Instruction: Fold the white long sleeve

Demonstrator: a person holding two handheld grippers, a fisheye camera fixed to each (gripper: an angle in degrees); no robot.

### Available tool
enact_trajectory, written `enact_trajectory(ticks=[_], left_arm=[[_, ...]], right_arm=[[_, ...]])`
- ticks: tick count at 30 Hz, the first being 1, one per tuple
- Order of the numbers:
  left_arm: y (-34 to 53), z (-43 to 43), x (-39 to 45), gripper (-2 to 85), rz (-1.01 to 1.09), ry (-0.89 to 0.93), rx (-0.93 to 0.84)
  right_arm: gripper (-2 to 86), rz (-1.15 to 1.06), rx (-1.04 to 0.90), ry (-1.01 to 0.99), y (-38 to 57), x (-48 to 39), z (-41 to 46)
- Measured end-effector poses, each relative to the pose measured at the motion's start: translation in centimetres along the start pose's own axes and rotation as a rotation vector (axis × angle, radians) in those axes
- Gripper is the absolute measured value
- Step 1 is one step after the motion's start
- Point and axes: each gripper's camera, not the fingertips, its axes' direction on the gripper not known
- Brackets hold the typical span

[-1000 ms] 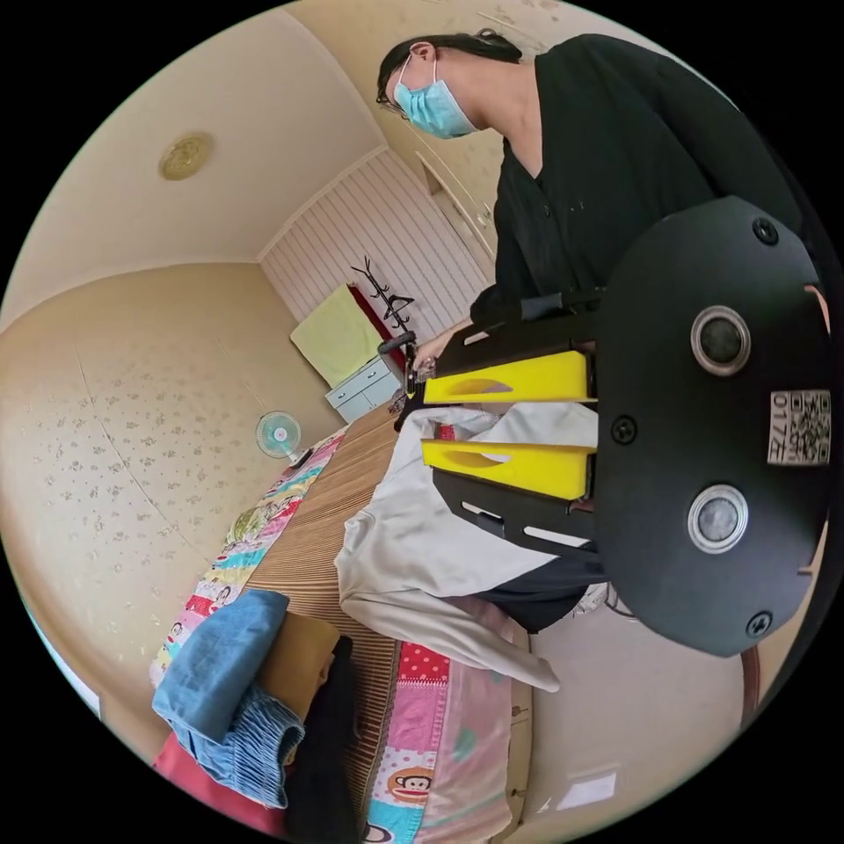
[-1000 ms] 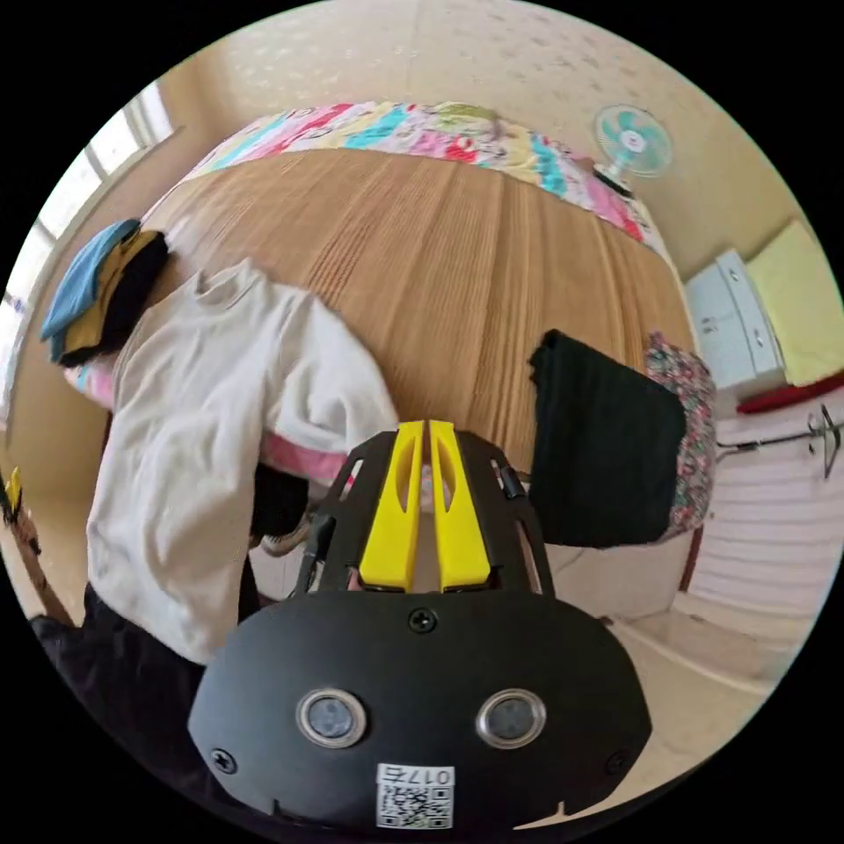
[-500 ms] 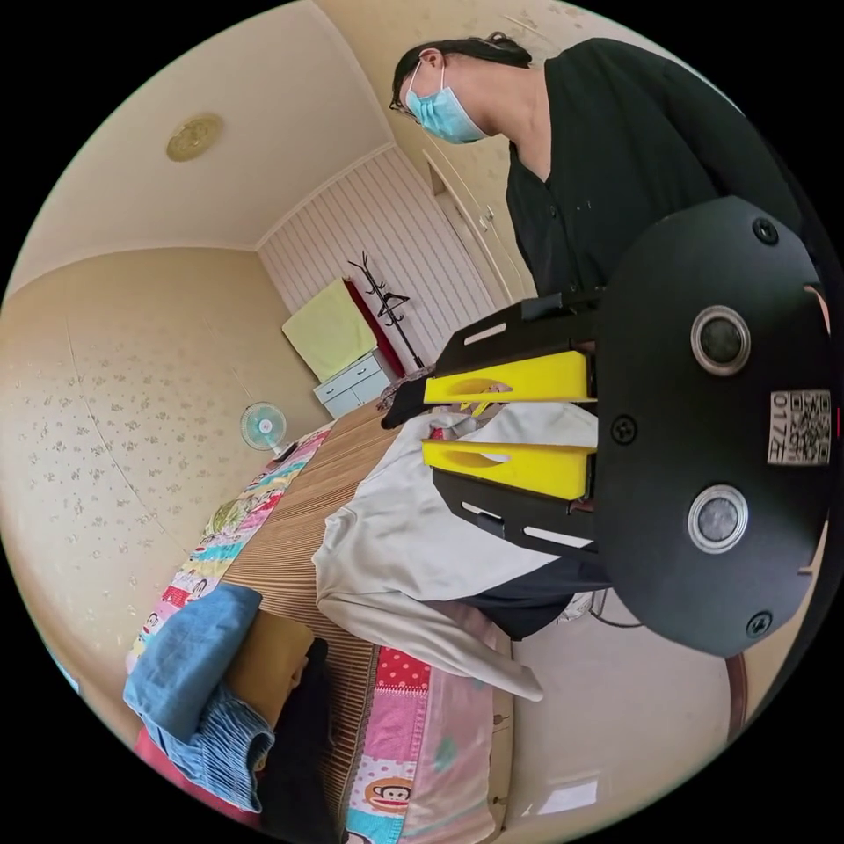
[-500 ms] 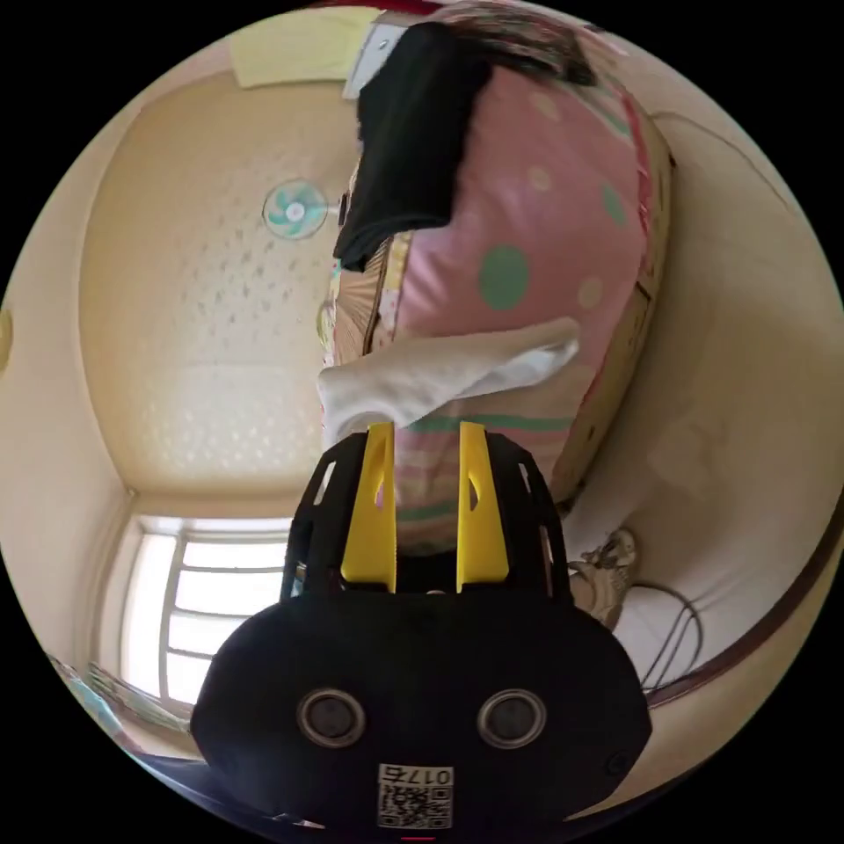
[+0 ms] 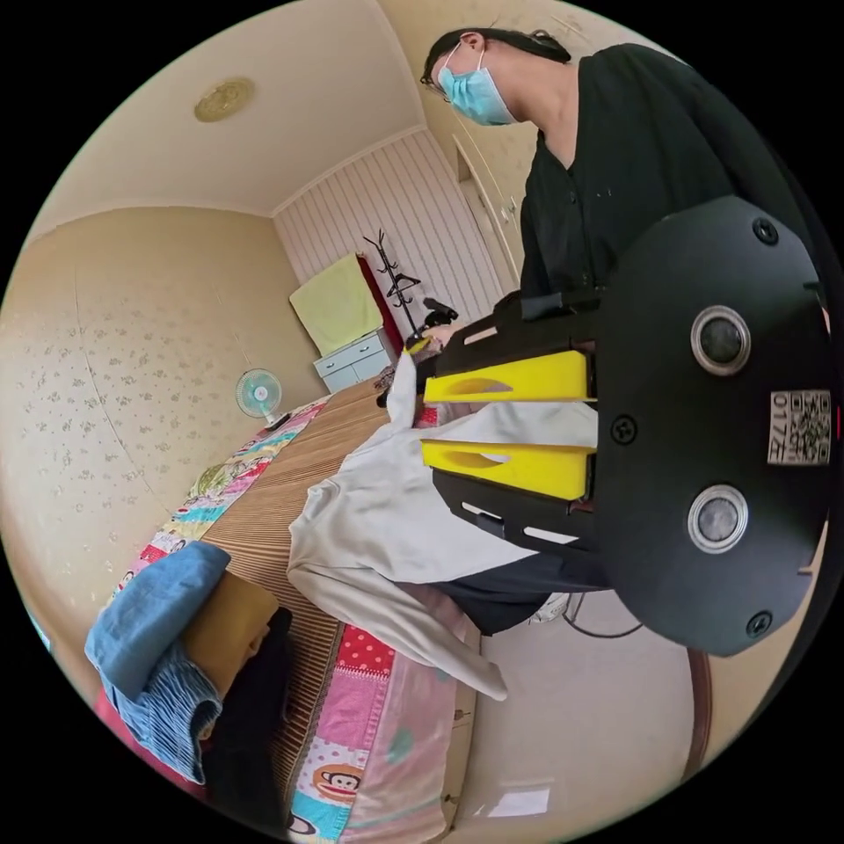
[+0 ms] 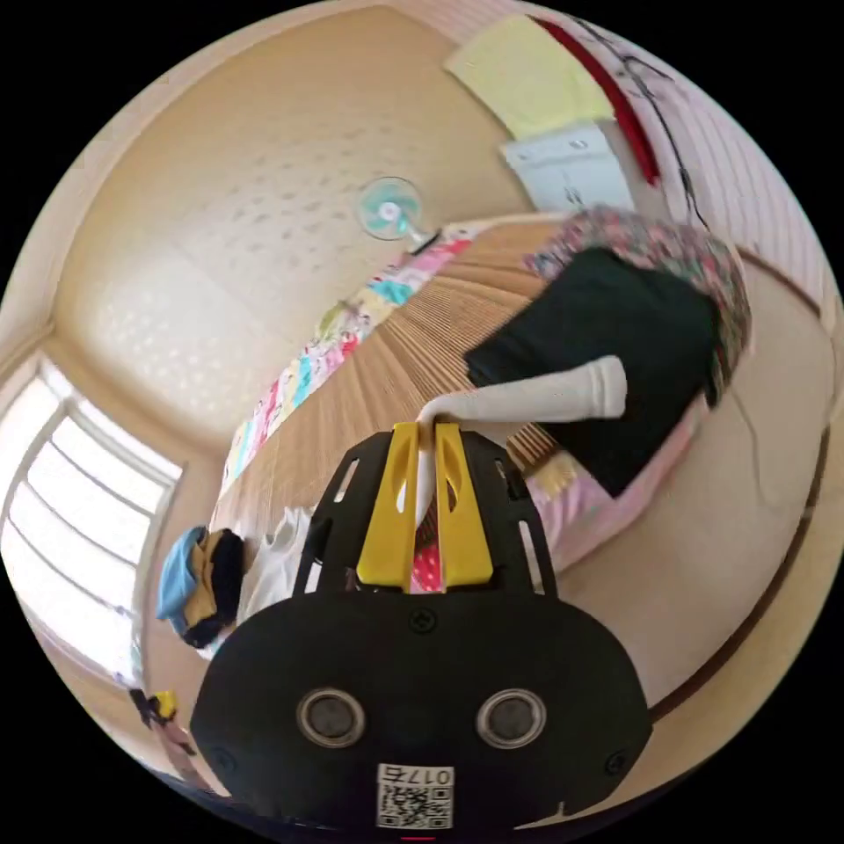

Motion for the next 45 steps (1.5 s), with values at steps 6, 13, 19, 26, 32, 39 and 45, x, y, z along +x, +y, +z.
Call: enact_trajectory(ticks=[6,13,19,26,32,39,45], left_arm=[[0.0,3.1,-3.6,7.8,-0.132,-0.07,0.054],[-0.2,5.9,-7.8,8.4,-0.139,-0.406,0.05],[-3.4,12.4,-13.2,11.0,-0.026,-0.589,-0.138],[-6.5,21.7,-17.4,7.7,0.056,-0.772,-0.275],[-7.0,19.2,-18.2,0.8,0.125,-0.705,-0.422],[-11.4,9.5,-11.9,-0.3,0.351,-0.347,-0.489],[-19.6,7.2,-1.9,0.9,0.601,-0.052,-0.432]], right_arm=[[3.9,-0.584,-0.056,-0.227,9.4,-23.3,6.1],[6.6,-0.578,-0.763,-0.309,27.1,-28.7,22.9],[6.1,-0.502,-0.678,-0.376,26.5,-26.1,20.6],[5.1,-0.587,-0.738,-0.341,32.2,-25.3,22.0],[3.3,-0.689,-0.724,-0.203,34.1,-26.6,23.0],[1.7,-0.626,-0.742,-0.275,33.6,-24.0,24.2],[0.7,-0.355,-0.82,-0.54,31.3,-17.8,26.7]])
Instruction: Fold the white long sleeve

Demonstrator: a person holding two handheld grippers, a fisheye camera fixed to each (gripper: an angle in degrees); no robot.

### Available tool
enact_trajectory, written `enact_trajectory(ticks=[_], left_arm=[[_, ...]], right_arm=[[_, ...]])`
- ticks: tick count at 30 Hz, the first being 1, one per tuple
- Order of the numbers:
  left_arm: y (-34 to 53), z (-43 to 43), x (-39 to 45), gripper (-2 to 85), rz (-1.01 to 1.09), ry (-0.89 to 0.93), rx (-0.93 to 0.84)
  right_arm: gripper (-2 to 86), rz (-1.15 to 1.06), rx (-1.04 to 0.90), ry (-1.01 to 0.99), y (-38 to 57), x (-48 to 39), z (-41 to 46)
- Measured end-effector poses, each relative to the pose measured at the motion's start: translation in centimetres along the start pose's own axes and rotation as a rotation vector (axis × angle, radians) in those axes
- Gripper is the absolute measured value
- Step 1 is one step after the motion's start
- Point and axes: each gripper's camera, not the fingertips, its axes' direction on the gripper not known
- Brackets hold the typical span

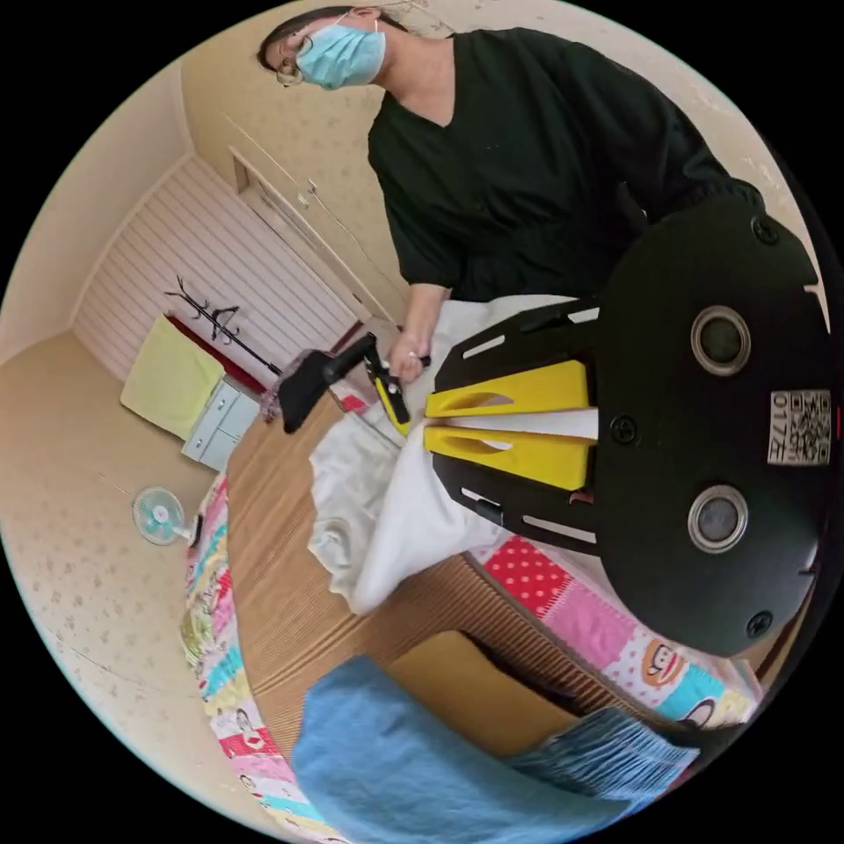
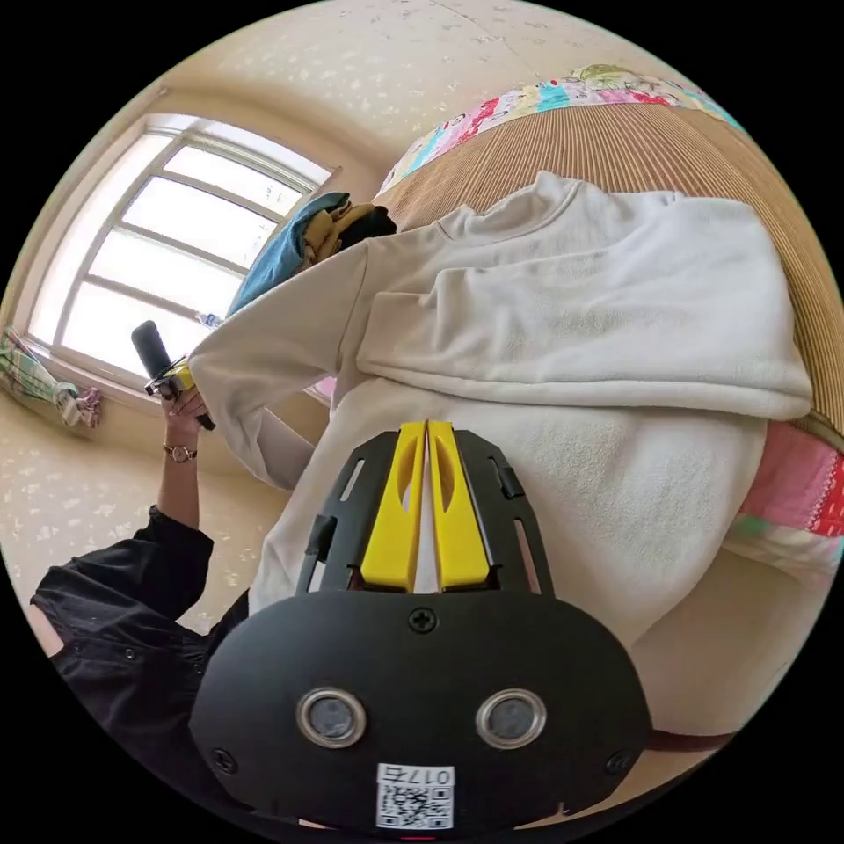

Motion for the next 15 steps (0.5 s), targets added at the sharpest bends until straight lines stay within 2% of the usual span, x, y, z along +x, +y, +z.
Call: enact_trajectory(ticks=[2,3,5,7,11,15], left_arm=[[-3.6,0.6,-0.5,3.7,-0.041,0.088,0.137],[-4.4,1.2,-0.8,5.3,-0.051,0.097,0.15],[-6.1,5.0,-1.1,11.1,-0.096,0.025,0.124],[-5.7,7.6,-1.2,12.3,-0.139,-0.089,0.083],[0.4,9.7,-0.3,10.4,-0.233,-0.339,0.103],[9.3,8.2,-0.8,10.2,-0.454,-0.377,0.237]], right_arm=[[0.6,0.015,-0.003,-0.067,0.1,1.3,-0.2],[0.7,0.015,-0.014,-0.098,0.2,1.9,-0.3],[0.7,0.016,-0.028,-0.12,0.2,2.4,-0.3],[0.7,0.013,-0.03,-0.116,0.5,2.6,-0.4],[0.6,-0.004,-0.048,-0.111,0.9,2.9,-0.3],[0.6,-0.012,-0.068,-0.111,1.3,3.1,-0.1]])
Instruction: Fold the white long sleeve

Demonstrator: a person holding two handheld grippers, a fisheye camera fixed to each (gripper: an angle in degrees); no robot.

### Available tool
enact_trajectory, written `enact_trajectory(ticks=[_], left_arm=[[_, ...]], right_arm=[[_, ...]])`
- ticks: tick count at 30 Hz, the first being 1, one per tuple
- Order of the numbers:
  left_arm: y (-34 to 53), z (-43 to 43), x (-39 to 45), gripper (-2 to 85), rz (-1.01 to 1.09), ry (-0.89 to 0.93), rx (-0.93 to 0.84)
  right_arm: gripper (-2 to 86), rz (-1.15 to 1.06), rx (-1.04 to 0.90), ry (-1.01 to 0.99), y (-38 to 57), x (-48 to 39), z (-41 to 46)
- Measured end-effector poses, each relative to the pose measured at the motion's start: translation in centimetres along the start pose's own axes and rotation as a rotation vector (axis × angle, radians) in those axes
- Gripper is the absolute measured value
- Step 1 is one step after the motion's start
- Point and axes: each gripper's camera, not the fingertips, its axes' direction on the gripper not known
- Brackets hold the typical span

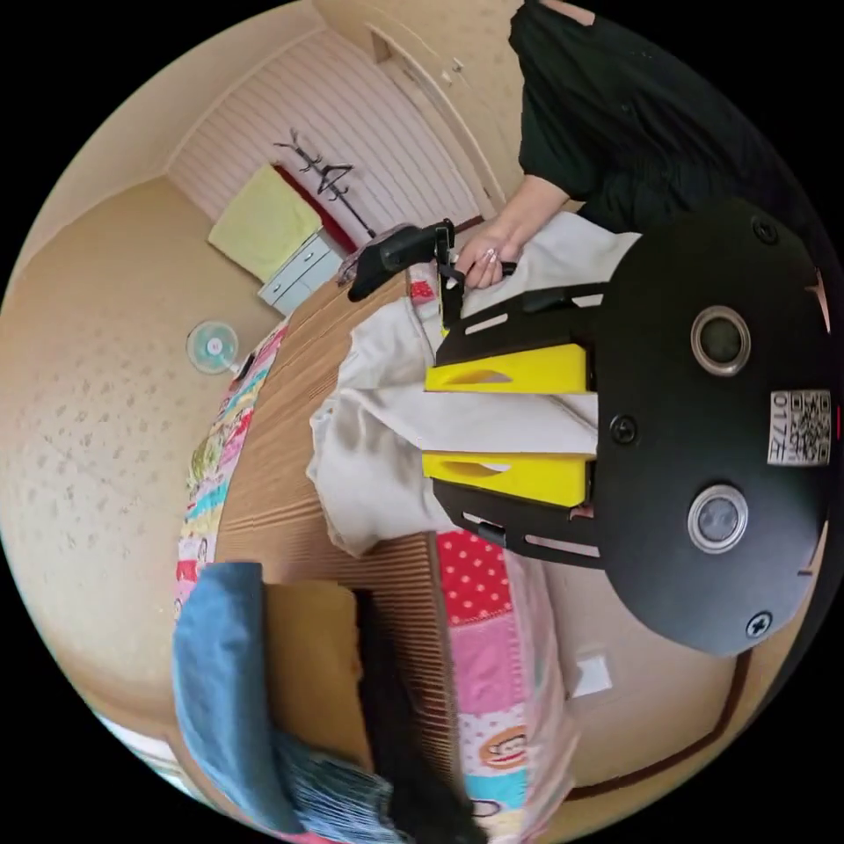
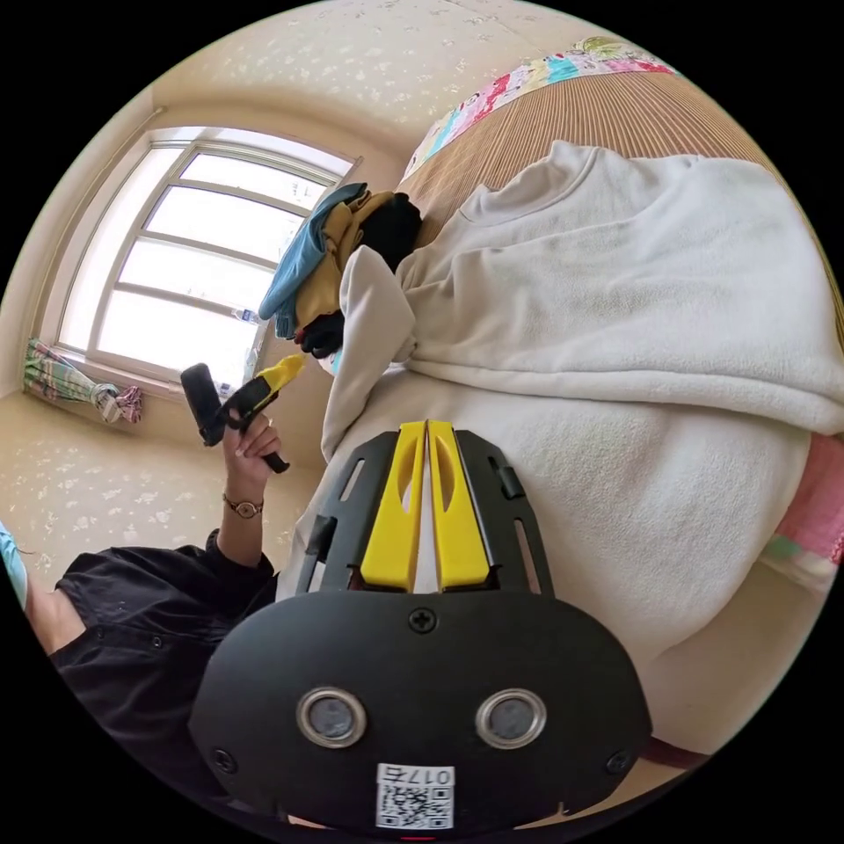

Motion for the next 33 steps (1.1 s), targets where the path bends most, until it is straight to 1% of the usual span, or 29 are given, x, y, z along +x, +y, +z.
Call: enact_trajectory(ticks=[2,4,5,6,8,9,11,13,15,17,19,21,22,24,25,27,28,30,31,32,33], left_arm=[[4.9,-1.0,-3.5,11.2,-0.224,-0.092,-0.012],[8.3,-0.9,-5.7,12.4,-0.372,-0.103,-0.049],[10.5,-0.4,-7.1,13.1,-0.454,-0.049,-0.06],[11.5,-0.1,-7.7,13.4,-0.488,-0.011,-0.065],[14.5,2.2,-9.7,13.5,-0.6,0.175,-0.114],[15.1,2.7,-10.1,13.3,-0.627,0.227,-0.111],[17.3,3.9,-11.5,8.7,-0.711,0.433,-0.037],[18.2,3.3,-11.9,6.0,-0.734,0.516,0.039],[18.4,1.0,-11.2,5.2,-0.696,0.506,0.125],[17.7,-2.9,-8.8,4.5,-0.594,0.42,0.188],[17.1,-6.0,-6.5,3.9,-0.51,0.366,0.242],[16.6,-8.8,-3.9,3.4,-0.415,0.336,0.306],[16.4,-10.3,-2.3,3.1,-0.359,0.324,0.336],[16.0,-11.7,0.3,2.9,-0.284,0.309,0.357],[15.8,-12.3,1.9,2.8,-0.252,0.303,0.355],[15.5,-12.8,4.3,2.7,-0.197,0.312,0.359],[15.5,-13.3,5.8,2.8,-0.157,0.321,0.368],[15.7,-14.4,8.1,3.4,-0.106,0.313,0.399],[16.0,-15.3,9.4,4.3,-0.079,0.28,0.414],[16.5,-16.4,10.7,5.4,-0.041,0.247,0.44],[16.9,-17.1,11.3,5.8,-0.023,0.232,0.462]], right_arm=[[0.7,-0.002,-0.002,-0.002,0.3,0.1,0.0],[0.7,0.0,-0.006,-0.011,0.6,0.2,0.1],[0.8,0.001,-0.007,-0.017,0.8,0.3,0.1],[0.9,0.0,-0.006,-0.024,1.1,0.3,0.1],[1.0,0.0,-0.009,-0.039,1.4,0.4,0.1],[1.2,-0.001,-0.013,-0.05,1.7,0.4,0.1],[1.7,-0.002,-0.017,-0.062,2.1,0.4,0.2],[2.5,-0.014,-0.015,-0.075,2.6,0.3,0.1],[4.4,-0.049,-0.013,-0.113,3.3,-0.1,0.0],[6.6,-0.086,-0.013,-0.117,3.7,-1.0,-0.2],[8.6,-0.195,0.018,-0.045,4.5,-4.2,-0.7],[10.5,-0.448,0.073,0.039,6.0,-11.8,-0.8],[11.1,-0.513,0.071,0.044,6.3,-13.9,-0.5],[13.6,-0.728,0.022,0.066,7.2,-22.2,1.9],[14.4,-0.767,0.018,0.092,7.5,-24.2,2.7],[15.5,-0.9,0.084,0.252,9.3,-30.8,5.9],[15.4,-0.926,0.105,0.295,9.8,-32.1,6.8],[11.2,-0.969,0.206,0.504,10.6,-36.4,9.7],[9.1,-0.967,0.254,0.546,10.7,-37.3,10.0],[4.9,-0.971,0.358,0.576,10.7,-38.6,9.9],[4.4,-0.985,0.419,0.528,10.1,-39.7,9.1]])
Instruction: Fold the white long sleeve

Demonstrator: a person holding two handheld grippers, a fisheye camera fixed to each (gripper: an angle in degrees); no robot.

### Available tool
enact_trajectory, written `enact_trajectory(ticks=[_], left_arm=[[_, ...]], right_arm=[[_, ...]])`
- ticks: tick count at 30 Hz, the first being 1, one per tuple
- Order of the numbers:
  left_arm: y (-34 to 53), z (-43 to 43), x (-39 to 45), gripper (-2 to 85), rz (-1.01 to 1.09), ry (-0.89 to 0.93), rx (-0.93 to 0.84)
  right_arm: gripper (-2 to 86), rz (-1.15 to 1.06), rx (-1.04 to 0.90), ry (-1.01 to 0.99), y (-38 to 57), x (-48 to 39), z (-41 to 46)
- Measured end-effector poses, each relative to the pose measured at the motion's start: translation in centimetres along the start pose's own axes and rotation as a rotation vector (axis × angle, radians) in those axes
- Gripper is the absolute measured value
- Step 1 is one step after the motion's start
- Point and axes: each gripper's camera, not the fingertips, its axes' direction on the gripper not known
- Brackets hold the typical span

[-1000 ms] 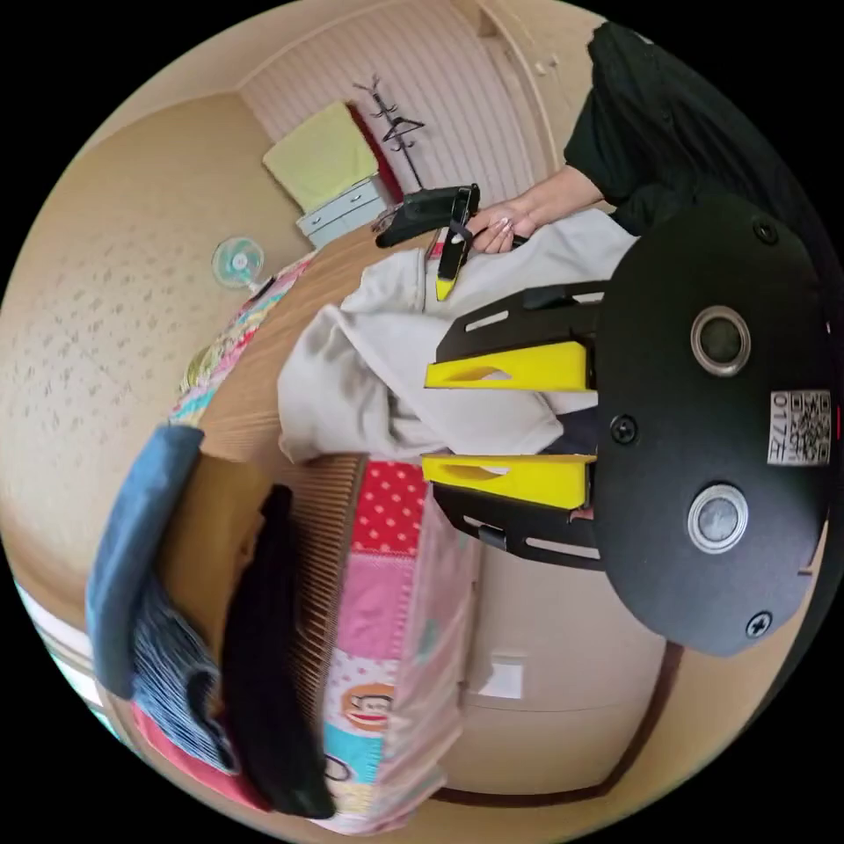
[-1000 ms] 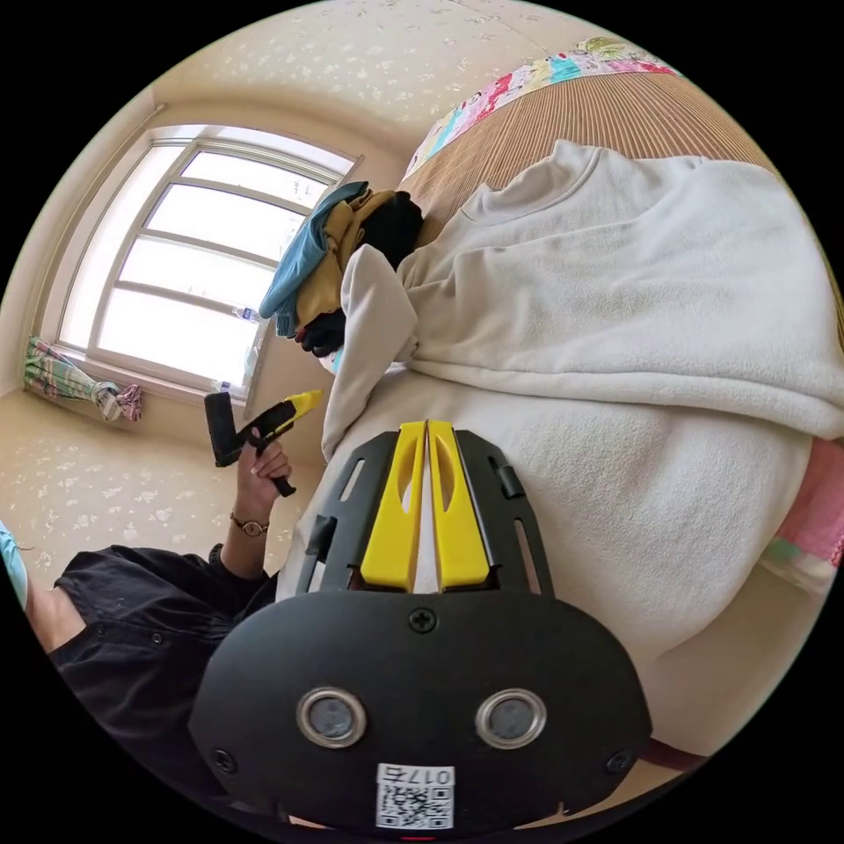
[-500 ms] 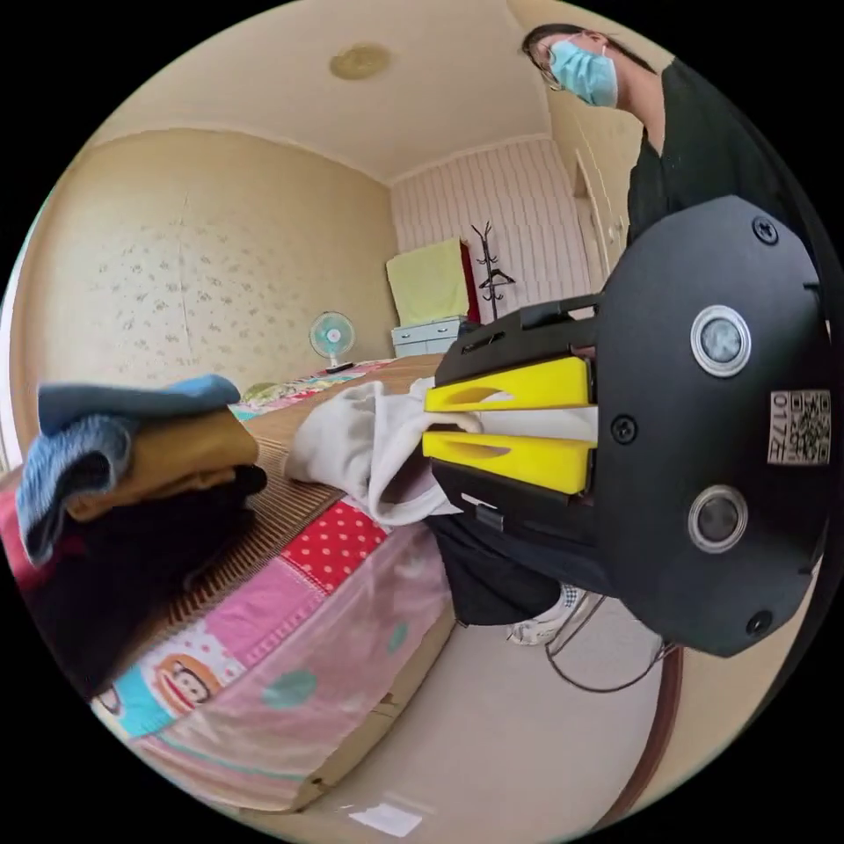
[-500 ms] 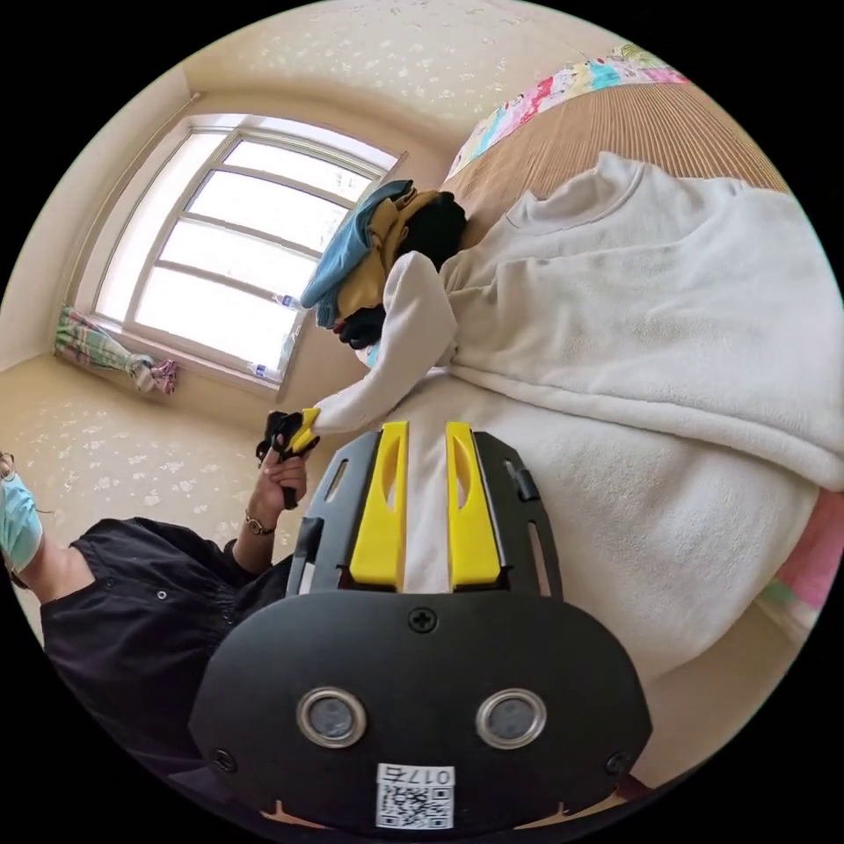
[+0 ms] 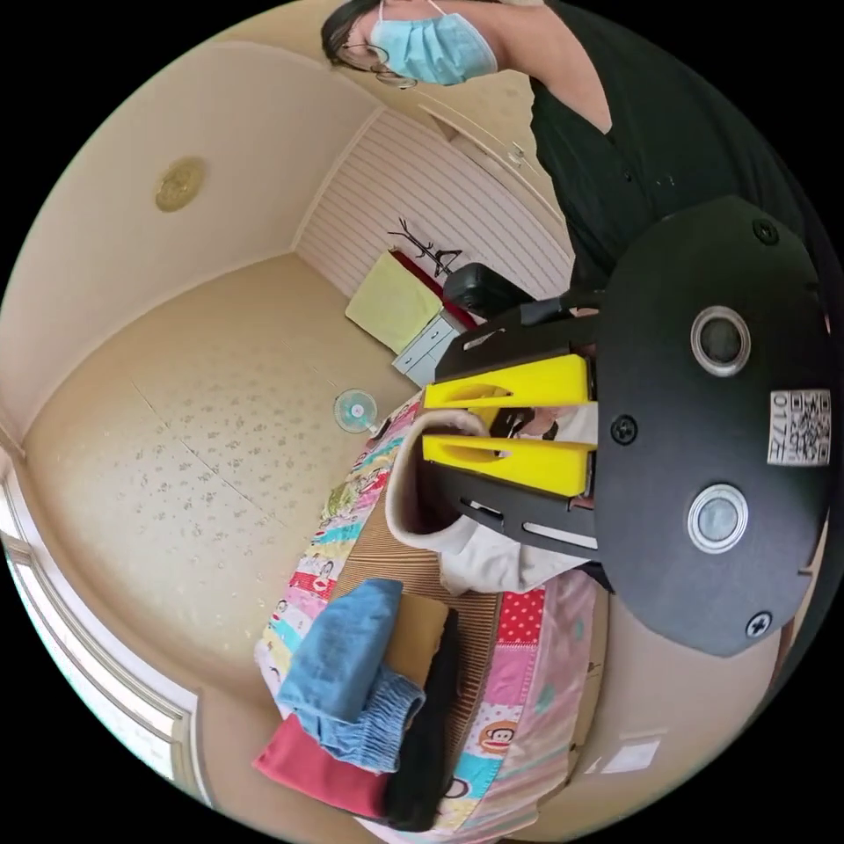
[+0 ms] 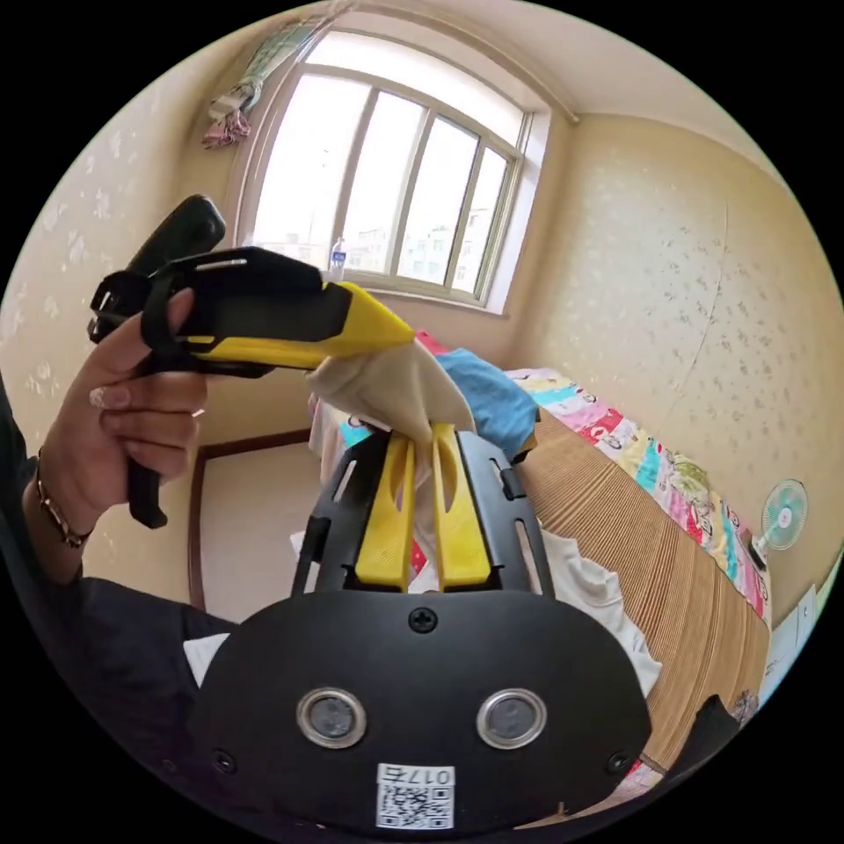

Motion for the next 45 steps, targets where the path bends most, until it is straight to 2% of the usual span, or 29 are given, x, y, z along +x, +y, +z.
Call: enact_trajectory(ticks=[2,5,7,9,10,12,13,15,17,20,23,28,31,34,37,40,43,45], left_arm=[[0.7,-2.2,2.7,7.2,0.085,-0.048,0.079],[1.6,-2.9,5.0,7.6,0.164,-0.138,0.088],[2.4,-1.8,5.3,7.7,0.185,-0.175,0.06],[3.2,0.2,4.7,7.8,0.166,-0.178,0.003],[3.9,1.9,3.9,8.0,0.134,-0.16,-0.048],[5.2,4.7,2.5,8.4,0.084,-0.129,-0.121],[6.1,6.6,1.5,8.6,0.038,-0.111,-0.17],[7.4,9.1,0.4,8.8,-0.023,-0.069,-0.227],[8.8,11.6,-0.3,8.9,-0.069,-0.035,-0.26],[9.4,13.9,-0.7,9.0,-0.112,-0.015,-0.301],[8.7,15.3,-0.4,9.0,-0.112,0.009,-0.328],[6.3,16.0,0.1,9.0,-0.071,-0.047,-0.348],[5.0,15.6,-0.9,9.0,-0.08,-0.058,-0.339],[4.2,15.7,-2.4,9.2,-0.095,-0.101,-0.37],[3.4,15.9,-4.2,9.5,-0.11,-0.172,-0.429],[2.1,15.3,-6.5,9.9,-0.119,-0.186,-0.48],[0.9,15.4,-10.7,11.3,-0.191,-0.045,-0.583],[0.8,16.0,-14.0,12.0,-0.279,0.059,-0.678]], right_arm=[[3.9,0.052,0.056,-0.112,-2.7,2.7,-0.5],[3.7,0.27,0.205,-0.24,-5.2,11.1,-2.0],[3.6,0.433,0.31,-0.291,-3.7,17.2,-2.9],[3.5,0.622,0.353,-0.243,2.0,23.7,-2.6],[3.5,0.677,0.333,-0.204,3.9,25.0,-2.3],[3.4,0.921,0.163,-0.045,12.9,29.6,-0.1],[3.3,0.975,0.111,-0.014,15.2,30.4,0.5],[3.2,1.231,-0.101,0.065,24.2,33.1,2.2],[3.5,1.317,-0.27,0.085,27.8,34.1,3.0],[6.1,1.267,-0.241,0.012,27.8,34.8,2.3],[8.1,1.294,-0.175,0.052,27.0,36.6,0.6],[5.3,1.385,-0.132,0.023,26.3,40.7,-0.1],[4.9,1.144,-0.023,0.023,21.8,40.4,-1.8],[6.0,1.119,-0.107,0.166,21.0,40.8,-2.7],[8.6,1.221,-0.291,0.214,24.0,42.9,-2.2],[9.9,1.225,-0.288,0.13,26.1,42.9,-4.5],[11.5,1.222,-0.304,-0.061,28.4,41.6,-7.1],[12.7,1.218,-0.415,-0.246,30.1,39.8,-8.6]])
